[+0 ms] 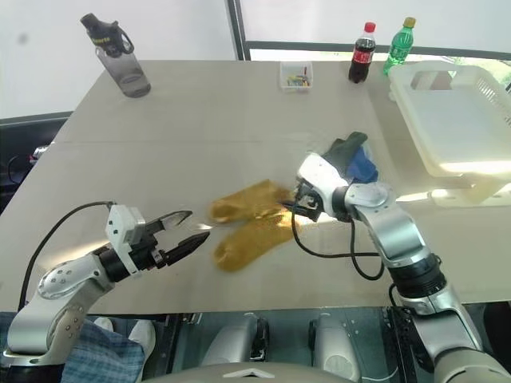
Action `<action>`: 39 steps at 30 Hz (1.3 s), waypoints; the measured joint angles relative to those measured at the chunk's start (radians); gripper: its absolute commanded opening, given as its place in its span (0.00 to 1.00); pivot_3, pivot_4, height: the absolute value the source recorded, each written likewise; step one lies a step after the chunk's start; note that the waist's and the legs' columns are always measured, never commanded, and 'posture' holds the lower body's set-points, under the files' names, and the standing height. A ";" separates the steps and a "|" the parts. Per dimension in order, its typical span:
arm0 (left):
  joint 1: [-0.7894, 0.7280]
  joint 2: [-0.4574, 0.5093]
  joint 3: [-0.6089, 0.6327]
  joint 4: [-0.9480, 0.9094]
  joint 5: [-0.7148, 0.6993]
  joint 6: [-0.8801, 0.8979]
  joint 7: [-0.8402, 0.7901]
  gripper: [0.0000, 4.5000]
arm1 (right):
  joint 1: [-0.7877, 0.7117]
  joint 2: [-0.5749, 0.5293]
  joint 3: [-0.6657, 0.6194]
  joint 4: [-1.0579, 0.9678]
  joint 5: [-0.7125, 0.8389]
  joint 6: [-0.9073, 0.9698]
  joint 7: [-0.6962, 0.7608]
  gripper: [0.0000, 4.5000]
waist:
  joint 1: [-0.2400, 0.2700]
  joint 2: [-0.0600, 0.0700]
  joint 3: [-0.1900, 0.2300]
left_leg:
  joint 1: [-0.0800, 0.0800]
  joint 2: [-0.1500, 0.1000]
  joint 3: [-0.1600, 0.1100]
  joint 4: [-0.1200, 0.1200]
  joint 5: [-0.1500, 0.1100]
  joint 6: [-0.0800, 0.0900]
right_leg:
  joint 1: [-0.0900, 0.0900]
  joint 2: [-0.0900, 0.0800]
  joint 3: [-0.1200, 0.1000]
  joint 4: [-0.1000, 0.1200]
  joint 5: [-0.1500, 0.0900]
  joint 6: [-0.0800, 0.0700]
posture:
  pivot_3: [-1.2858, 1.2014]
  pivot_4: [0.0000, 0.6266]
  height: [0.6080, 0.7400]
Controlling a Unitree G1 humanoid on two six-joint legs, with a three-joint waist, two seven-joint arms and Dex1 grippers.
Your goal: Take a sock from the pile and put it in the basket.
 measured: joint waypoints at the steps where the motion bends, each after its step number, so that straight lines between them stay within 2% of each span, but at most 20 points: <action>1: -0.007 0.000 0.000 0.000 0.000 0.010 0.010 0.81 | 0.000 0.008 -0.006 -0.003 0.013 0.032 -0.006 0.81 | -0.001 0.000 0.000 | 0.000 0.000 0.000 0.000 0.000 0.000 | 0.000 0.000 0.000 0.000 0.000 0.000 | 0.52 0.24 1.00; 7: -0.075 0.011 0.001 0.072 -0.001 0.078 0.025 0.81 | -0.001 0.142 -0.012 -0.039 0.110 0.191 -0.075 0.81 | 0.000 0.000 0.000 | 0.000 0.000 0.000 -0.001 0.000 0.000 | 0.000 0.000 0.000 0.000 0.000 0.000 | 0.52 0.24 1.00; 15: -0.168 0.037 0.006 0.167 -0.029 0.137 -0.006 0.81 | -0.035 0.219 -0.024 0.039 0.119 0.206 -0.191 0.81 | 0.001 0.000 0.000 | -0.001 -0.001 0.000 -0.001 0.000 0.000 | -0.002 0.000 0.000 0.000 0.000 0.000 | 0.52 0.24 1.00; 22: -0.272 0.065 0.041 0.278 -0.198 0.347 -0.090 0.81 | -0.081 0.215 -0.066 0.027 0.149 0.237 -0.225 0.81 | -0.001 0.000 0.000 | -0.002 -0.001 0.001 -0.001 0.000 0.000 | -0.003 0.002 0.000 0.000 0.000 0.000 | 0.52 0.24 1.00; 25: -0.319 0.071 0.019 0.319 -0.242 0.455 -0.123 0.81 | -0.079 0.201 -0.069 0.028 0.157 0.245 -0.236 0.81 | 0.001 0.000 0.000 | -0.002 -0.001 0.002 -0.001 0.000 0.000 | -0.003 0.003 0.001 0.001 0.000 0.000 | 0.52 0.24 1.00; 31: -0.442 0.082 -0.070 0.425 -0.229 0.573 -0.146 0.81 | -0.038 0.190 -0.045 0.070 0.140 0.227 -0.266 0.81 | 0.001 -0.001 0.000 | -0.002 -0.001 0.003 0.000 0.001 0.000 | -0.004 0.008 0.003 0.003 0.000 0.000 | 0.52 0.24 1.00; 36: -0.520 0.080 -0.150 0.472 -0.171 0.553 -0.179 0.81 | -0.028 0.196 -0.032 0.079 0.130 0.212 -0.288 0.81 | 0.000 -0.001 0.000 | -0.001 -0.001 0.005 -0.001 0.001 0.000 | -0.005 0.009 0.005 0.003 0.000 0.000 | 0.52 0.24 1.00; 37: -0.524 0.077 -0.154 0.476 -0.164 0.546 -0.184 0.81 | -0.026 0.196 -0.032 0.079 0.128 0.210 -0.292 0.70 | 0.000 -0.001 0.000 | -0.001 -0.001 0.005 -0.001 0.001 0.000 | -0.005 0.009 0.006 0.003 0.000 0.000 | 0.52 0.24 1.00; 39: -0.538 0.061 -0.160 0.493 -0.152 0.536 -0.193 0.81 | -0.024 0.196 -0.032 0.079 0.125 0.207 -0.304 0.56 | 0.004 -0.001 0.000 | -0.001 -0.001 0.005 0.000 0.001 0.000 | -0.004 0.008 0.005 0.003 0.000 0.000 | 0.52 0.24 1.00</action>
